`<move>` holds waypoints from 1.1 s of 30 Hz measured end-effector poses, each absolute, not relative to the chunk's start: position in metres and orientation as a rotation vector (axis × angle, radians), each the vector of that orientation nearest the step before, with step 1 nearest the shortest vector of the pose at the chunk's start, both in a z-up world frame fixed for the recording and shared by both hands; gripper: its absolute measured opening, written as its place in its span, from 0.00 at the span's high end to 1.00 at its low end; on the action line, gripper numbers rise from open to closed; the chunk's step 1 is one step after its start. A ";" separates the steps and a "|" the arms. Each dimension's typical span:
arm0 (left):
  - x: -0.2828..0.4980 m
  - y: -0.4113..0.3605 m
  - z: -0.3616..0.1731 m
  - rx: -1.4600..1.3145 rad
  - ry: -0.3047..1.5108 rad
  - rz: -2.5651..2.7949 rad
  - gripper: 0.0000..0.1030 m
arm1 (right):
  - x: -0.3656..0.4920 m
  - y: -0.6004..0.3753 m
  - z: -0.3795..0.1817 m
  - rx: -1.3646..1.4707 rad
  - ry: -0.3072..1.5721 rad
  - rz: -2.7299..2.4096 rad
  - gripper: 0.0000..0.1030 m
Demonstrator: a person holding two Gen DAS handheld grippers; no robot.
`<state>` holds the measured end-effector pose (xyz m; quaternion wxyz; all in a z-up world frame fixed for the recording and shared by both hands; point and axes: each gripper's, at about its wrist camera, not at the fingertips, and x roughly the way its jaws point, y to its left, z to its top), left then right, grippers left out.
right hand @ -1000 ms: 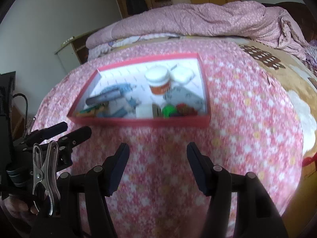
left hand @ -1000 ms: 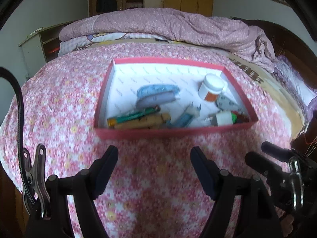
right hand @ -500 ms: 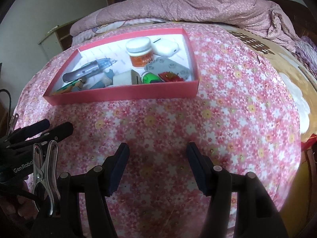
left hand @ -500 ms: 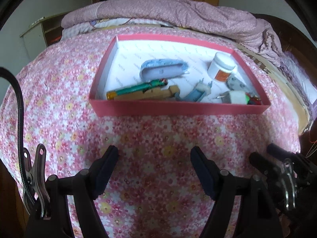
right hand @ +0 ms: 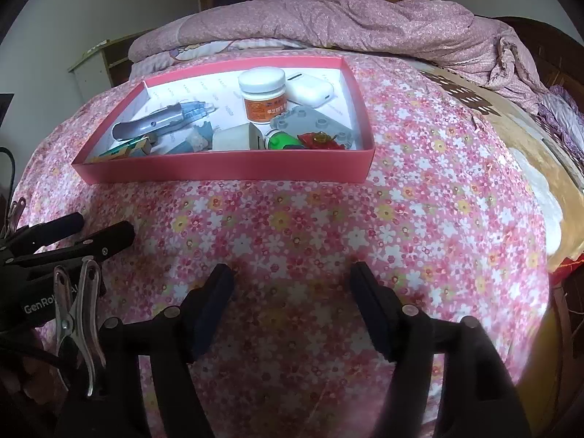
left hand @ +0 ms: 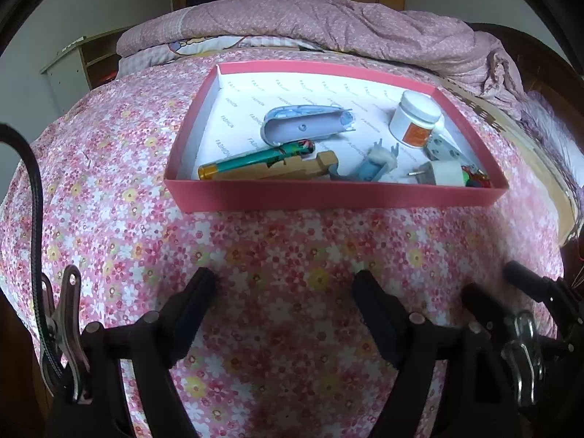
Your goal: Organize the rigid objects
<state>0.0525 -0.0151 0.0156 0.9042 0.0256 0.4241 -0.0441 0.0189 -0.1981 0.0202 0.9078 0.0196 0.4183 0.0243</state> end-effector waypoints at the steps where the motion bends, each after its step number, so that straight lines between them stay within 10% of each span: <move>1: 0.052 -0.015 0.015 0.055 0.876 -0.091 0.20 | 0.019 -0.198 0.020 0.039 0.863 0.050 0.32; 33: 0.052 -0.018 0.015 0.059 0.872 -0.092 0.17 | 0.019 -0.197 0.020 0.035 0.854 0.050 0.30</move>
